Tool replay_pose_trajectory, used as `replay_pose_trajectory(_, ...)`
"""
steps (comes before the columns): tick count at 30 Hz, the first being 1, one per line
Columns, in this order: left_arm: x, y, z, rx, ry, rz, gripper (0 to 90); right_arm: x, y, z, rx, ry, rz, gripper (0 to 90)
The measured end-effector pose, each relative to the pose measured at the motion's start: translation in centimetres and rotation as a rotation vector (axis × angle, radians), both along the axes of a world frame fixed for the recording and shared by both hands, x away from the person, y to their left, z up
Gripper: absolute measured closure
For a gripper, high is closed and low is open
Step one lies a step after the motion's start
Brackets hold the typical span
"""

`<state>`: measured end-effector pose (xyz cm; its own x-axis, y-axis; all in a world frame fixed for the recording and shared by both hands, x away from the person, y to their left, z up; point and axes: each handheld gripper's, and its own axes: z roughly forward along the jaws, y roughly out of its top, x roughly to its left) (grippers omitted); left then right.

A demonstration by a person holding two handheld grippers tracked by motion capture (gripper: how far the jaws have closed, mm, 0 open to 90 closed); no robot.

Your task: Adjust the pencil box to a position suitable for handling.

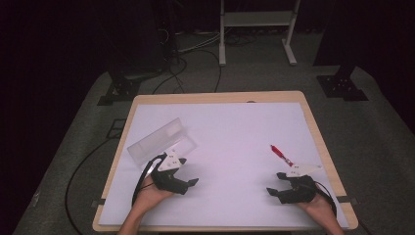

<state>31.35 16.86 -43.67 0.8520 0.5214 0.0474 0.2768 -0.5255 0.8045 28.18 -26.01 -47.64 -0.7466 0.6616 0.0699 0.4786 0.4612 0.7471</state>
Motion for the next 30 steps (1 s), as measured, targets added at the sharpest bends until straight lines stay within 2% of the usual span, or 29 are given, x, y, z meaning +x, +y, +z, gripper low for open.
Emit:
replay_pose_trajectory(5,0.7,0.6,0.5,0.009,0.003,0.017,15.7,0.0,0.0,0.0,0.001,-0.004,0.002,27.3)
replay_pose_trajectory(19,2.3,2.0,1.1,0.070,0.009,0.057,15.7,0.0,0.1,0.0,-0.006,0.004,0.003,27.3)
replay_pose_trajectory(22,2.6,2.3,1.1,0.065,0.014,0.071,15.7,-0.1,0.1,0.0,-0.005,0.003,0.003,27.3)
replay_pose_trajectory(30,3.4,3.1,0.4,0.099,0.039,0.102,16.1,0.0,0.2,-0.1,-0.012,0.006,0.013,27.3)
